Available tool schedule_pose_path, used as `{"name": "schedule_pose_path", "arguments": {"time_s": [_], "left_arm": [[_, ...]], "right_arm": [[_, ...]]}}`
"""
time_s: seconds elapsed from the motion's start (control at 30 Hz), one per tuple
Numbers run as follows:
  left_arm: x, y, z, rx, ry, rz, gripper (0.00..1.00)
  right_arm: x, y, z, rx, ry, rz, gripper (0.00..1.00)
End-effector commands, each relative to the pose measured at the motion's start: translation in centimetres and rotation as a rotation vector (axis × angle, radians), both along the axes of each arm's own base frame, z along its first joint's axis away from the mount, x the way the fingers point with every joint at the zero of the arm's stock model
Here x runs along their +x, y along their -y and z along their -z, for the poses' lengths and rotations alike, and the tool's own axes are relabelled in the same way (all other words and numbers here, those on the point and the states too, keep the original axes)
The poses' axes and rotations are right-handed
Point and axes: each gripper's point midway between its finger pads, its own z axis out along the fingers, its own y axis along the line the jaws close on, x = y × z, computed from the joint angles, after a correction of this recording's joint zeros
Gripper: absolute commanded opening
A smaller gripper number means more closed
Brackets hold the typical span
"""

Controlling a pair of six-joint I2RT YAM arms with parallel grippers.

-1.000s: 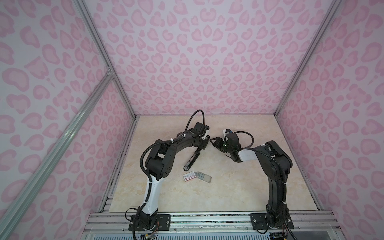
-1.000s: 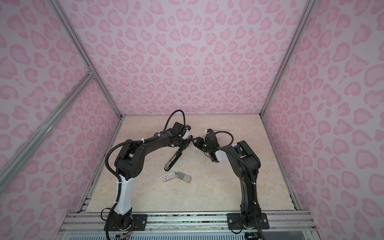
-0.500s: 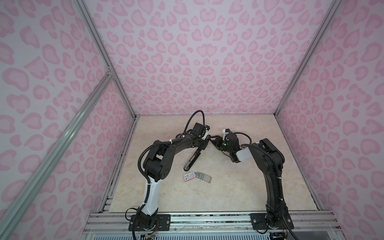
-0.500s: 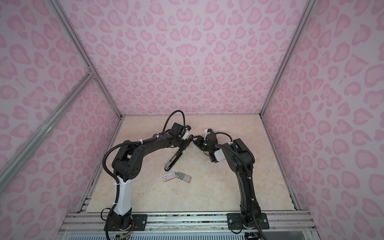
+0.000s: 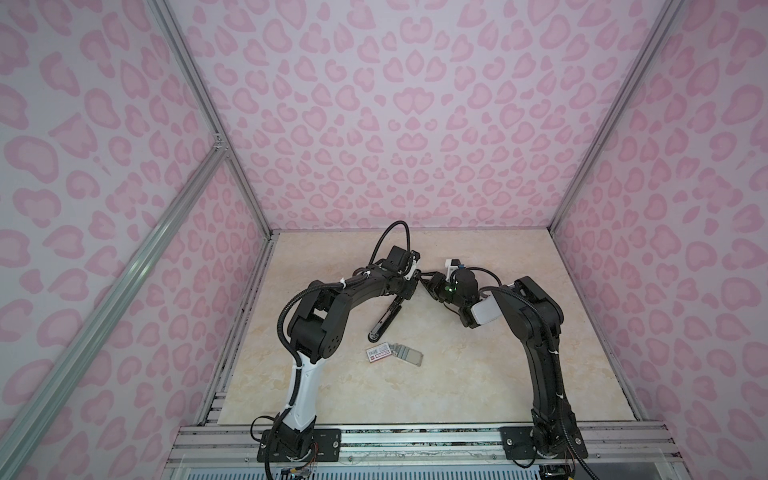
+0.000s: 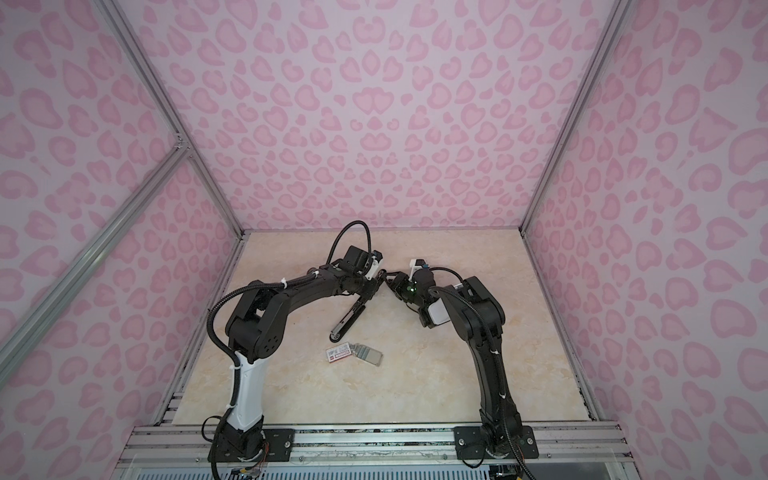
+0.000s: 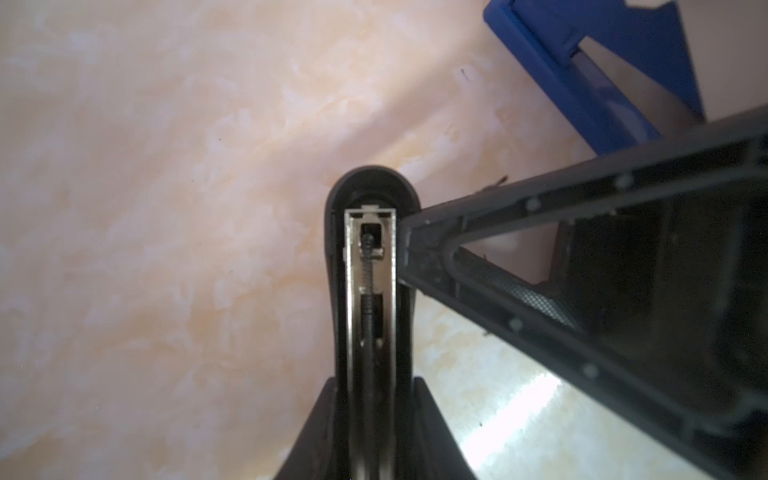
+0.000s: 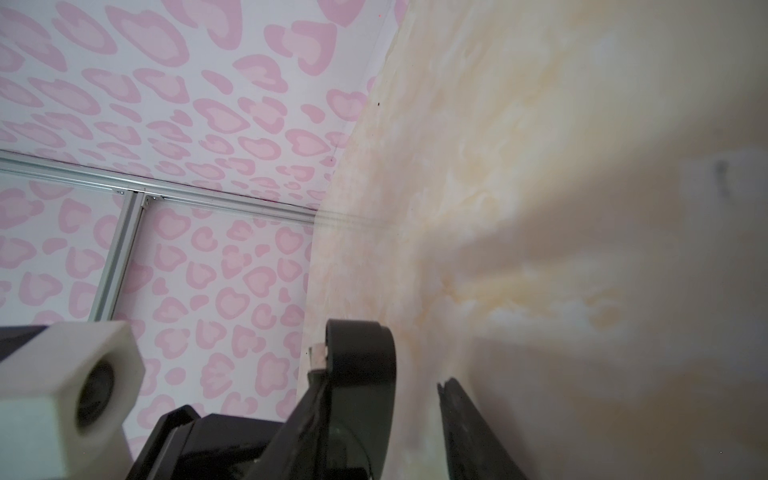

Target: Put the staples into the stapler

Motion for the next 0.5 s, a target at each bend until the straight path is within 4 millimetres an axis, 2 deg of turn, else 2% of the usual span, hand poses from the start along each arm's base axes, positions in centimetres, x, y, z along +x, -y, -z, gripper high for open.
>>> {"name": "schedule_pose_path", "arguments": {"time_s": [0.0,0.2,0.47], "left_arm": [[-0.2,1.4,-0.7,-0.061,-0.008,0.044,0.18],[-0.2,1.2,-0.6,-0.057,-0.007,0.049,0.18],[-1.2,2.1,-0.7,-0.086,-0.031,0.096,0.20]], "right_arm": [[-0.2,0.2,-1.8,0.031,0.067,0.006,0.48],[-0.9,0.6,-1.8,0.039,0.070,0.008,0.48],[0.2,-0.2,-1.8,0.077,0.072,-0.009,0.47]]}}
